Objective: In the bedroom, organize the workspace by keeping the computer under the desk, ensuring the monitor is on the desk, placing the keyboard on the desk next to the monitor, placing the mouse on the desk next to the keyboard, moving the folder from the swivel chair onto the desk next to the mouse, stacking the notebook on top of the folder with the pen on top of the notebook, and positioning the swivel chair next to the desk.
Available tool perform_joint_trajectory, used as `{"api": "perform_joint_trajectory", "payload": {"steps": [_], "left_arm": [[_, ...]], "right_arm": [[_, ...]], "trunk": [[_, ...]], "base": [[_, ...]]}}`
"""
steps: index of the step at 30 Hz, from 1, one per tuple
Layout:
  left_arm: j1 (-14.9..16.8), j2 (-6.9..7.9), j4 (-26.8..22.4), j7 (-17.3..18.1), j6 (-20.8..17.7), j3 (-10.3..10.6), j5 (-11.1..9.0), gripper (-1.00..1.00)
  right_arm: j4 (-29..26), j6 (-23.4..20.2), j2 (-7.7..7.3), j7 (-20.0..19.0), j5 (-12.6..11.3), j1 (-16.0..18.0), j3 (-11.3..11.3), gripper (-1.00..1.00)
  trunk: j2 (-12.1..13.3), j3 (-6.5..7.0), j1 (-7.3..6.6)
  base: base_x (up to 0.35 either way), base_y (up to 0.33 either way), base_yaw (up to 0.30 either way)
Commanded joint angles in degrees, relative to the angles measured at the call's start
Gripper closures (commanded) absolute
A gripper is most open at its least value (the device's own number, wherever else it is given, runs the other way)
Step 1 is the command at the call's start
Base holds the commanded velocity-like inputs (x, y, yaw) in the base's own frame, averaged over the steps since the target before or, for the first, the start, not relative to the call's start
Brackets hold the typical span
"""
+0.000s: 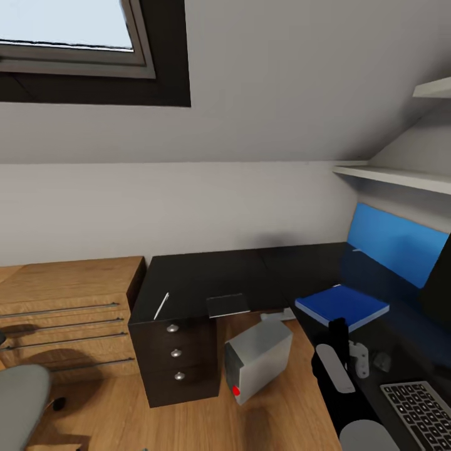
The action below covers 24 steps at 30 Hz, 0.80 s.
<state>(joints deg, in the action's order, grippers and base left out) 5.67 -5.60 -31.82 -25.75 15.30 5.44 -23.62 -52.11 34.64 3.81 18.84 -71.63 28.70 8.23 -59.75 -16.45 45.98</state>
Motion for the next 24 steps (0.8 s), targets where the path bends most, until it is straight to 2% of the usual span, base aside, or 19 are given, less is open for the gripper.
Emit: {"api": "perform_joint_trajectory", "payload": {"steps": [1, 4, 10, 12, 16, 18, 19, 20, 23, 24], "left_arm": [[0.04, 0.06, 0.0, -0.36, 0.34, 0.45, -0.61, -1.0], [0.04, 0.06, 0.0, -0.43, 0.36, 0.48, -0.56, -1.0], [0.04, 0.06, -0.09, -0.44, 0.44, 0.46, -0.55, -1.0], [0.04, 0.04, -0.21, -0.43, 0.46, 0.49, -0.55, -1.0], [0.04, 0.04, -0.51, -0.22, 0.21, 0.53, -0.62, -1.0], [0.04, 0.04, -2.34, -0.14, -0.37, 0.57, -0.68, -1.0], [0.04, -0.06, -5.83, -0.11, -2.57, 0.6, -0.71, -1.0], [0.04, -0.09, -6.89, -0.11, -3.67, 0.61, -0.71, -1.0], [0.01, -0.18, -17.09, -0.1, -18.77, 0.62, -0.76, -1.0], [-0.13, -0.19, -22.99, -0.17, -26.28, 0.59, -0.85, -1.0]], "right_arm": [[-0.08, 0.08, 0.02, 0.05, -0.45, 0.04, 0.05, 1.0], [-0.1, -0.07, -0.02, 0.05, -1.54, 0.04, 0.04, 1.0], [-0.03, -1.01, -0.03, 0.13, -1.88, 0.04, 0.07, 1.0], [-0.02, -2.07, -0.11, 0.14, -2.83, 0.04, 0.2, 1.0], [-0.01, -2.87, -1.48, 0.14, -5.39, 0.04, 0.52, 1.0], [-0.01, -2.99, -2.11, 0.19, -5.89, 0.04, 0.6, 1.0], [-0.01, -3.05, -2.44, 0.22, -6.12, 0.04, 0.63, 1.0], [-0.01, -3.05, -2.49, 0.22, -6.16, 0.04, 0.61, 1.0], [-0.01, -3.1, -2.69, 0.23, -6.25, 0.04, 0.62, 1.0], [-0.01, -3.24, -2.77, 0.23, -6.26, 0.04, 0.63, 1.0]], "trunk": [[-0.47, -0.26, 0.23], [-1.67, -0.8, 0.89], [-4.08, -1.87, 2.21], [-4.88, -2.23, 2.65], [-6.48, -2.95, 3.52], [-7.28, -3.31, 3.96], [-7.69, -3.49, 4.18], [-8.09, -3.67, 4.4], [-9.29, -4.21, 5.06], [-9.69, -4.39, 5.28]], "base": [[0.0, 0.0, 0.0], [0.0, 0.0, 0.0], [0.0, 0.0, 0.0], [0.0, 0.0, 0.0], [0.0, 0.0, 0.0], [0.0, 0.0, 0.0], [0.0, 0.0, 0.0], [0.0, 0.0, 0.0], [0.0, 0.0, 0.0], [0.0, 0.0, 0.0]]}}
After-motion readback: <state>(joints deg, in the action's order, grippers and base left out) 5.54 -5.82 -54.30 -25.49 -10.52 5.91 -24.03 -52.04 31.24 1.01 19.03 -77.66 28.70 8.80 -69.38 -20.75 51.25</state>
